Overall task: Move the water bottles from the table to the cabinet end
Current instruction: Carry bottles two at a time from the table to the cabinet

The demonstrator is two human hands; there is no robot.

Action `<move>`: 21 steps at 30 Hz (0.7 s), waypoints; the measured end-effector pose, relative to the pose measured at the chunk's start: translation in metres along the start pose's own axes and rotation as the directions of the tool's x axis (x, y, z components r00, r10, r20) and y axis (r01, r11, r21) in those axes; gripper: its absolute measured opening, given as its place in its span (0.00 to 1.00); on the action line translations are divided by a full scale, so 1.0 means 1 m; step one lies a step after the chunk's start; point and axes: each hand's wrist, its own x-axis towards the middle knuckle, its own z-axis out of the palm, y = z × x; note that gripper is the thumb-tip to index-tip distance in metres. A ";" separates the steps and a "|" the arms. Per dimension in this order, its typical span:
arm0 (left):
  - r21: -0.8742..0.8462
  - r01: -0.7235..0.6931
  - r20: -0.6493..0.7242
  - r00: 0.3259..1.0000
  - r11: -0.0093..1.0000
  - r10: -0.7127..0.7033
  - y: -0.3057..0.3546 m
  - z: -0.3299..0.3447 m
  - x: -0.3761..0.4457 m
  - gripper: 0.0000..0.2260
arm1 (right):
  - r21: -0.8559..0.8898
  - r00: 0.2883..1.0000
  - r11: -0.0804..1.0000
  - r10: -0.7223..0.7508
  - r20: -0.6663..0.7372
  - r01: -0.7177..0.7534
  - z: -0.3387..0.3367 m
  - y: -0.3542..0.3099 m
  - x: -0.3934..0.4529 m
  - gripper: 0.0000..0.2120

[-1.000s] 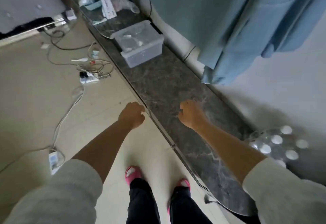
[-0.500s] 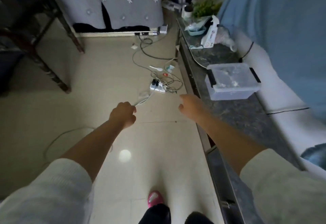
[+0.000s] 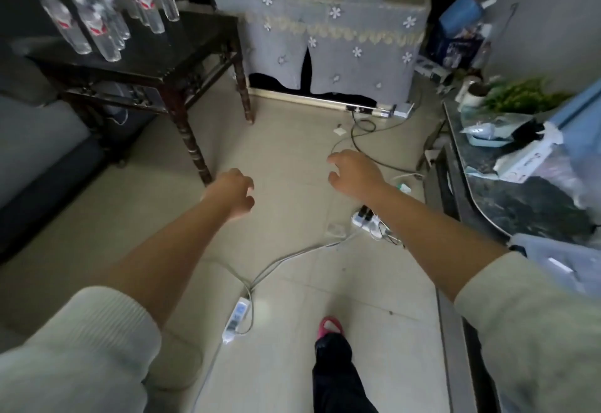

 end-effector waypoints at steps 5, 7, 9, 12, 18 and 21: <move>-0.035 0.103 -0.059 0.993 0.994 -0.105 -0.023 -0.045 0.088 0.15 | 0.007 0.997 0.998 -0.068 -0.040 0.069 -0.029 -0.010 0.124 0.20; -0.050 0.141 -0.069 0.987 0.989 -0.145 -0.032 -0.064 0.119 0.16 | 0.010 0.993 0.994 -0.106 -0.051 0.106 -0.041 -0.015 0.168 0.19; -0.080 0.180 -0.097 0.978 0.980 -0.187 -0.044 -0.081 0.153 0.17 | 0.006 0.987 0.989 -0.146 -0.072 0.147 -0.051 -0.023 0.215 0.19; -0.091 0.224 -0.120 0.965 0.970 -0.234 -0.064 -0.100 0.192 0.17 | 0.010 0.977 0.980 -0.199 -0.080 0.201 -0.059 -0.039 0.269 0.17; -0.122 0.305 -0.161 0.933 0.944 -0.322 -0.125 -0.127 0.270 0.17 | -0.019 0.952 0.956 -0.294 -0.084 0.294 -0.062 -0.081 0.382 0.16; -0.135 0.341 -0.195 0.911 0.930 -0.362 -0.164 -0.143 0.312 0.15 | -0.001 0.939 0.943 -0.330 -0.095 0.332 -0.063 -0.107 0.441 0.15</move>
